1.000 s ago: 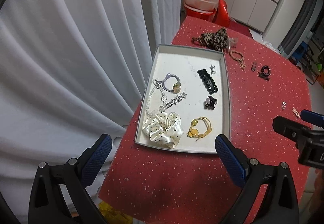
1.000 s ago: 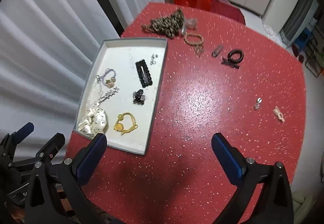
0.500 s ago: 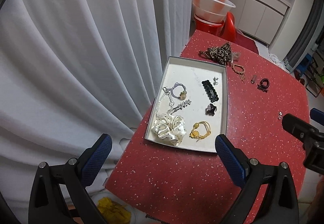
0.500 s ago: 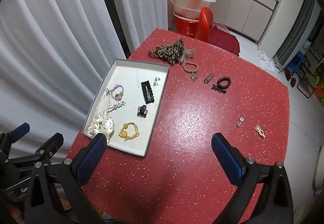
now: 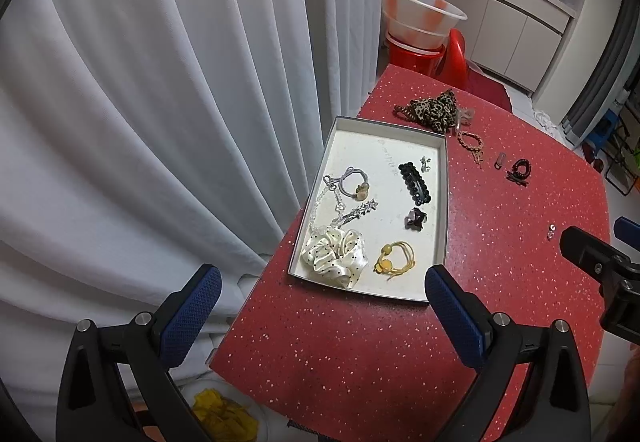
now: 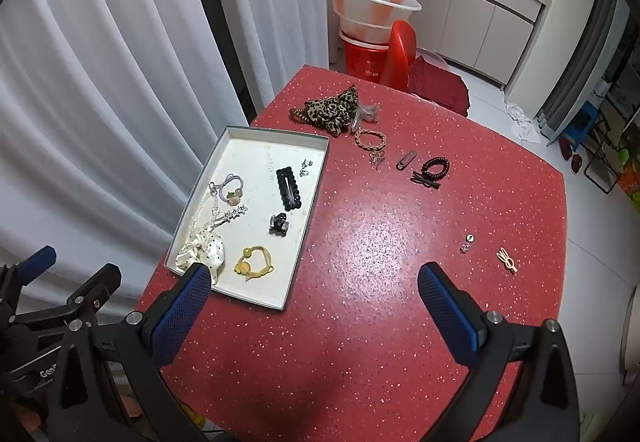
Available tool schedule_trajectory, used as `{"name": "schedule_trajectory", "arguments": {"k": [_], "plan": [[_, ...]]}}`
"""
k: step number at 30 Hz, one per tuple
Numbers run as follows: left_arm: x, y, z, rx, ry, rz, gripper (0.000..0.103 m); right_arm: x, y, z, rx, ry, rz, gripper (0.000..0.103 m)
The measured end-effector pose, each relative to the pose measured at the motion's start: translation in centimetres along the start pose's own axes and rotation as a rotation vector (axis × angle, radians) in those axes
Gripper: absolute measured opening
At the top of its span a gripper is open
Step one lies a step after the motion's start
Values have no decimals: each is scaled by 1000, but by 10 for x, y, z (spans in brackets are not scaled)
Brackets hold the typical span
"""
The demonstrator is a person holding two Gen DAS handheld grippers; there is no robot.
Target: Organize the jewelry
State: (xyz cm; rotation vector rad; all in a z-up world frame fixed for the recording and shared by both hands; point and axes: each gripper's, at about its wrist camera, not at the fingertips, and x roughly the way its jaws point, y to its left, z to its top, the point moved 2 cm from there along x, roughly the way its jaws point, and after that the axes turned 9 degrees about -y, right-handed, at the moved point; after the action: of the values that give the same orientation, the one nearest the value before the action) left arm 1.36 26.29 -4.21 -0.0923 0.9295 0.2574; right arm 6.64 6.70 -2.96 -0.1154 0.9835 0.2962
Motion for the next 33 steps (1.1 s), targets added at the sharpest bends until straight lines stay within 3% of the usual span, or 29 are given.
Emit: {"name": "schedule_trajectory", "arguments": {"k": [33], "plan": [[-2, 3, -2, -3, -3, 10, 102, -4, 6, -3, -5, -4, 11, 103]]}}
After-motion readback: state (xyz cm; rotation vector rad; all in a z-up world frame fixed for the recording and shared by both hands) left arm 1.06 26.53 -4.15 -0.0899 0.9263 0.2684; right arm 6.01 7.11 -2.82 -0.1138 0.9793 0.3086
